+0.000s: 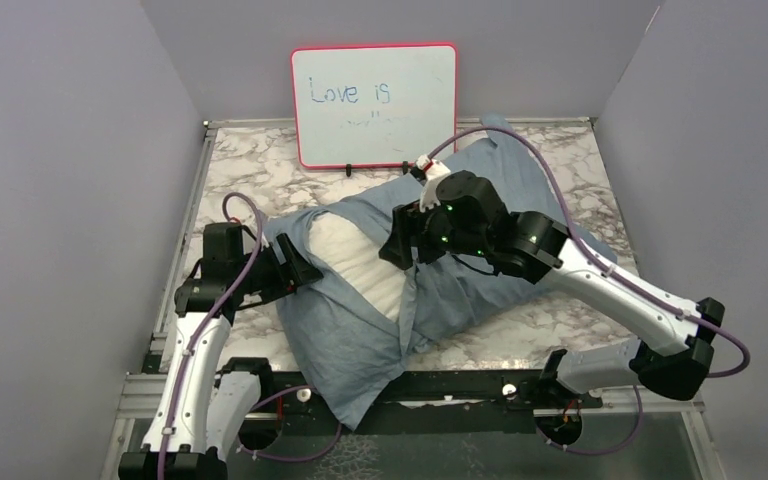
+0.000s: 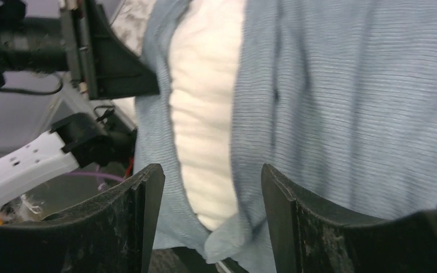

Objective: Remove the pillowcase from the pillow
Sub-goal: Remove the pillow from the pillowcase.

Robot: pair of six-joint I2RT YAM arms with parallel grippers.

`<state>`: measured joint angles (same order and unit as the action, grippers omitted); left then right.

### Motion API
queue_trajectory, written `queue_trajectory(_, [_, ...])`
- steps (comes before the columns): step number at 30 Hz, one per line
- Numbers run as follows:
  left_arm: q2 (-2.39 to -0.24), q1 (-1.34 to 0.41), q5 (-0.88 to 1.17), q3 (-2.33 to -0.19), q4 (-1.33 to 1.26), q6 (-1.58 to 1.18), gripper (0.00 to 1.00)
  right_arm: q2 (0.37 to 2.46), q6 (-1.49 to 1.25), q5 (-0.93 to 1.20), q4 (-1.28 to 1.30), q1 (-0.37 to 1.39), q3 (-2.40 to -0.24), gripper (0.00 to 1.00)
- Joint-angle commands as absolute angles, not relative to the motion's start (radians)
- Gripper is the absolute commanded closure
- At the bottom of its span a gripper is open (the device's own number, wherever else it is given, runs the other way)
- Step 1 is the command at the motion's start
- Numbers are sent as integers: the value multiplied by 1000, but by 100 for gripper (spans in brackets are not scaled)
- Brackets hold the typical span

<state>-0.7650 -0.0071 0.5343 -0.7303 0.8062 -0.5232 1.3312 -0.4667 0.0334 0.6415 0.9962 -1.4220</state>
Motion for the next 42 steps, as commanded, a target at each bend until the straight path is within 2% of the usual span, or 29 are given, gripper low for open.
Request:
queue_trajectory(1, [-777, -62, 636, -731, 747, -566, 28, 1294, -478, -200, 752, 994, -1403, 30])
queue_trajectory(5, [-816, -174, 586, -711, 646, -633, 35, 1311, -490, -218, 760, 994, -1345, 26])
queue_trajectory(8, [-858, -315, 476, -704, 551, -705, 41, 1362, -514, -247, 800, 994, -1326, 29])
queue_trajectory(9, [-875, -353, 446, -702, 517, -723, 43, 1375, -539, -284, 819, 994, -1319, 35])
queue_trajectory(11, [-924, -399, 412, -709, 438, -739, 51, 1382, -589, -386, 851, 993, -1301, 55])
queue_trajectory(13, [-994, -423, 389, -751, 396, -708, 72, 1367, -608, -454, 858, 986, -1277, 74])
queue_trajectory(15, [-1068, -426, 330, -807, 393, -668, 82, 1339, -608, -459, 836, 978, -1254, 83])
queue_trajectory(19, [-1163, -424, 212, -933, 404, -607, 98, 1302, -610, -412, 791, 973, -1229, 83])
queue_trajectory(21, [-1180, -414, 162, -984, 424, -584, 100, 1302, -612, -384, 788, 972, -1226, 82])
queue_trajectory(26, [-1184, -354, 157, -1030, 475, -529, 100, 1283, -533, -235, 777, 973, -1282, 52])
queue_trajectory(27, [-1182, -338, 178, -1025, 481, -521, 96, 1269, -496, -195, 756, 973, -1290, 48])
queue_trajectory(32, [-1099, -325, 241, -984, 554, -534, 38, 1183, -394, -49, 657, 972, -1293, 43])
queue_trajectory(33, [-1066, -326, 227, -974, 573, -548, 32, 1174, -392, -31, 651, 972, -1292, 43])
queue_trajectory(35, [-999, -325, 214, -951, 604, -587, 26, 1173, -398, -8, 649, 974, -1297, 43])
queue_trajectory(42, [-836, -327, 315, -852, 626, -731, 23, 1236, -420, 220, 543, 983, -1298, 39])
